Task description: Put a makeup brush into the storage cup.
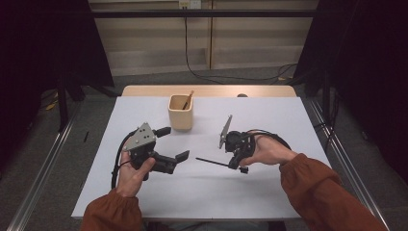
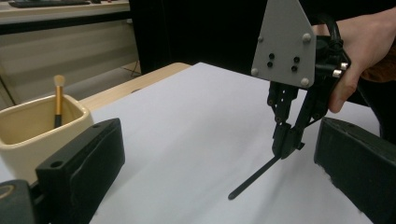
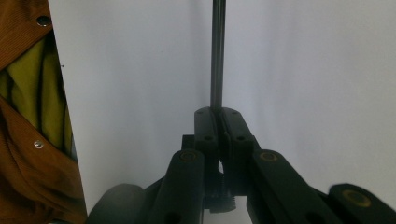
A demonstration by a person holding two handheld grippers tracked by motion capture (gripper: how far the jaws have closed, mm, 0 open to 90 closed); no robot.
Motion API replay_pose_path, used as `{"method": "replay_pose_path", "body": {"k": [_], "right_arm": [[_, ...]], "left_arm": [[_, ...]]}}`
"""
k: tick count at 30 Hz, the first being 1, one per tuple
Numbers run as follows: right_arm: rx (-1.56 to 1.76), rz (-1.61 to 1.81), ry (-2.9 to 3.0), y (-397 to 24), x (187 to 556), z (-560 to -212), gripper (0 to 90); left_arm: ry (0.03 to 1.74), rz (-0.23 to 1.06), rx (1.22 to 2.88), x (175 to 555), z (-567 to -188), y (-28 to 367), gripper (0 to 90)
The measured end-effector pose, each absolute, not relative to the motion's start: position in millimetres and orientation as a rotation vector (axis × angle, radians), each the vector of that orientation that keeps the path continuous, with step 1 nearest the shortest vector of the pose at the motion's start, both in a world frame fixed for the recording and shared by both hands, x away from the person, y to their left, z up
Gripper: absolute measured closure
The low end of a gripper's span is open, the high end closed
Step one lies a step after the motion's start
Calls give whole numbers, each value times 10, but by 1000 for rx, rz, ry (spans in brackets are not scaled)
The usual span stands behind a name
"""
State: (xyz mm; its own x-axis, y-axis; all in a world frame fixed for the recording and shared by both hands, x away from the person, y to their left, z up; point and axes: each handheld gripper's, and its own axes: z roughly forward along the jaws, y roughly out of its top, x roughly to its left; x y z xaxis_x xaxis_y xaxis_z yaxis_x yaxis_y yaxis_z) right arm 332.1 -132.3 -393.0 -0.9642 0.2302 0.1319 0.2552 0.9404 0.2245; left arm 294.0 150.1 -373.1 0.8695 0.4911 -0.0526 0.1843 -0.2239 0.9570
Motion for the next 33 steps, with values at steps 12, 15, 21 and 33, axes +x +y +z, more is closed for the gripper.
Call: {"method": "replay_pose_path", "body": {"k": [12,15,21,33], "right_arm": [[-382,-371,-2996,-1338,3323,-3921,862],[-378,-372,-3002,-1328,3316,-3929,862],[-376,-374,-3002,-1315,3323,-3923,862],[-359,-338,-2999,-1295,3326,-3960,862]], "left_arm": [[386,282,1861,2989,-3640,1196,24],[368,256,1882,3002,-3656,1167,24],[390,240,1933,3058,-3704,1131,23],[424,155,2028,3213,-3751,1089,34]]}}
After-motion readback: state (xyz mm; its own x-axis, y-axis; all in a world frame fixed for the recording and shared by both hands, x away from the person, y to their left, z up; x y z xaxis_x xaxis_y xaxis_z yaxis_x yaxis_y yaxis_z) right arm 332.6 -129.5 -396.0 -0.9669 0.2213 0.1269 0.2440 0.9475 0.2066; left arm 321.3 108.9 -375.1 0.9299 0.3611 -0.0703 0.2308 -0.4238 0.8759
